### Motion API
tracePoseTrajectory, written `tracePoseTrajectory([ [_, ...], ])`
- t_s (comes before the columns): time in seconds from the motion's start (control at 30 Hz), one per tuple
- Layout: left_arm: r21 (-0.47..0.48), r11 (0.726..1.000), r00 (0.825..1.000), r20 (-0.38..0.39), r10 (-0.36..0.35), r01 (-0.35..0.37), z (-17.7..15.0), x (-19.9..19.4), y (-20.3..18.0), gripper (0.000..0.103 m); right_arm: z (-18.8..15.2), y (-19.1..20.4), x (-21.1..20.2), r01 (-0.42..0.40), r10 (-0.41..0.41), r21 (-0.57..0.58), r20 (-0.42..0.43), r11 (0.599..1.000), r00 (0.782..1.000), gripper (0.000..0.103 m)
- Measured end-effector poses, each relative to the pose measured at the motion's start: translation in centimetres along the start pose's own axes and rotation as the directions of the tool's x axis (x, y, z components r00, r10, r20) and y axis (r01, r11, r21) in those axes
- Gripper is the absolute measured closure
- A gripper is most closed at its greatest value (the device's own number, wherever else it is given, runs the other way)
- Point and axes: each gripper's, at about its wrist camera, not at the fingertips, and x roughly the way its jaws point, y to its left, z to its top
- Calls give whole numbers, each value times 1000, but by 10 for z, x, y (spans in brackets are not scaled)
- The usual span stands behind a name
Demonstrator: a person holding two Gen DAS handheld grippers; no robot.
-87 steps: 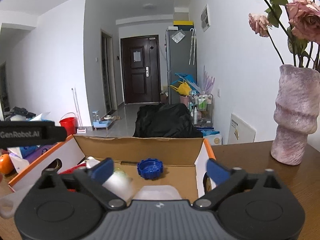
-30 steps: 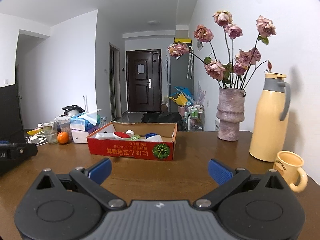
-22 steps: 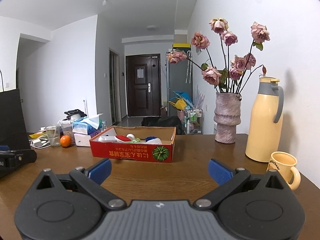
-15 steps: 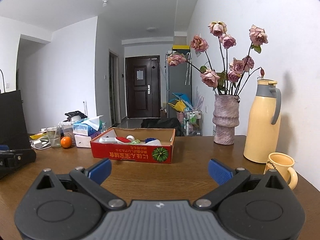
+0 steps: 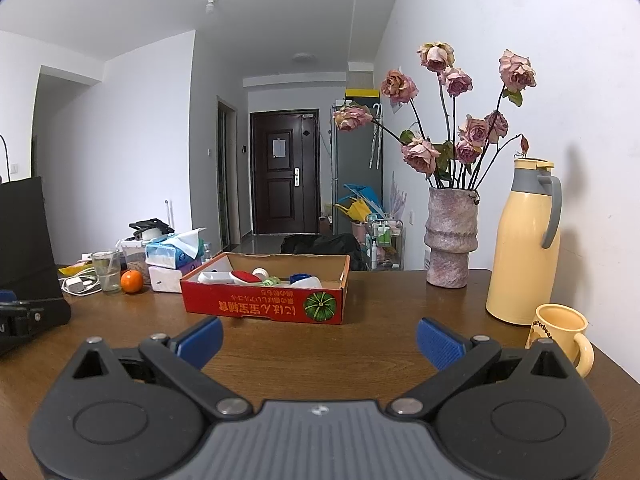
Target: Organize rigid objects
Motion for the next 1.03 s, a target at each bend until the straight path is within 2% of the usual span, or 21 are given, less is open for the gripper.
tracePoseTrajectory([
  [1.03,6,1000,1000,-6,7,-7,-4,4,4,0,-3,0,8,7,-7,-5,-26,1000,1000,0],
])
